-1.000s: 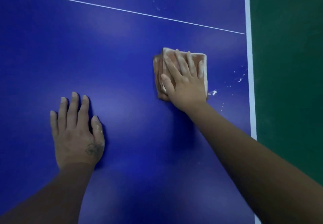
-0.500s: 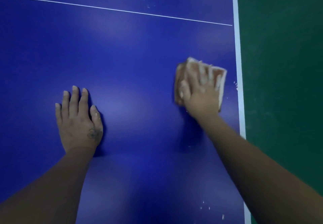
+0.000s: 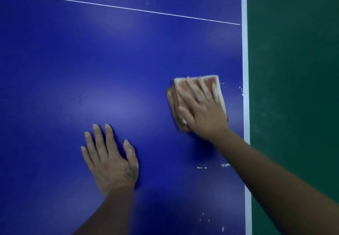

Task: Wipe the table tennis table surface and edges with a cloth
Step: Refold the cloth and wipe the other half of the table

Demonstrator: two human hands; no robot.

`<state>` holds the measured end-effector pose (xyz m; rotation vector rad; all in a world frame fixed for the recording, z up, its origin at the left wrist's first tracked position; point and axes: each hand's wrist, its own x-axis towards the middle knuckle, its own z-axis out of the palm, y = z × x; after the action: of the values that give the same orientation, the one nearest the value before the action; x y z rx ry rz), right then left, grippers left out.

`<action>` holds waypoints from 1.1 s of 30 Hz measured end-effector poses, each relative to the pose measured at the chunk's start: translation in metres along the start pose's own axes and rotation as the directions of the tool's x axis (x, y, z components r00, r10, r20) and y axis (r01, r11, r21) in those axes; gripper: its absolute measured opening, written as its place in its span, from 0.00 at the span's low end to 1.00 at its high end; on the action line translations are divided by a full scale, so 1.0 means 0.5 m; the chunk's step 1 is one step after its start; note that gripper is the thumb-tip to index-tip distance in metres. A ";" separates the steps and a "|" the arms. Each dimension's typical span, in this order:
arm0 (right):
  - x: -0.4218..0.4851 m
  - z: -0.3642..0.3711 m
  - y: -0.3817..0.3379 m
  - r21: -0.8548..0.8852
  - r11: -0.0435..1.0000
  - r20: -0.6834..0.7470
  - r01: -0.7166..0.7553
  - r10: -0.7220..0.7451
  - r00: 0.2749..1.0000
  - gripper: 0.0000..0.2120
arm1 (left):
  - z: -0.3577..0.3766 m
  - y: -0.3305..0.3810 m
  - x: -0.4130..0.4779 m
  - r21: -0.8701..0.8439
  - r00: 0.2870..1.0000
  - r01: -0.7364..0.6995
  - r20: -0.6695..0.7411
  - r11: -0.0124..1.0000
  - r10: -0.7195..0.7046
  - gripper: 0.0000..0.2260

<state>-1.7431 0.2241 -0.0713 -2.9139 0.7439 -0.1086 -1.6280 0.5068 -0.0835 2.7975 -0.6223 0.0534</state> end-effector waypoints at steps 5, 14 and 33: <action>0.144 -0.012 0.094 0.035 0.952 0.015 -0.303 0.303 0.953 0.29 | 0.006 -0.003 -0.001 -0.007 1.000 0.000 0.000 1.000 0.000 0.30; -0.033 -0.016 0.043 0.005 0.820 0.026 -0.573 0.572 0.820 0.30 | 0.001 0.003 0.003 -0.019 1.000 0.000 -0.016 1.000 0.000 0.30; -0.257 0.011 -0.098 0.060 0.997 0.026 -0.039 0.038 0.999 0.29 | -0.003 0.006 0.004 -0.028 1.000 0.003 -0.026 1.000 -0.004 0.29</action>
<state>-1.8323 0.3291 -0.0743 -2.8371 0.7781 -0.0886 -1.6274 0.5038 -0.0812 2.7665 -0.6069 0.0799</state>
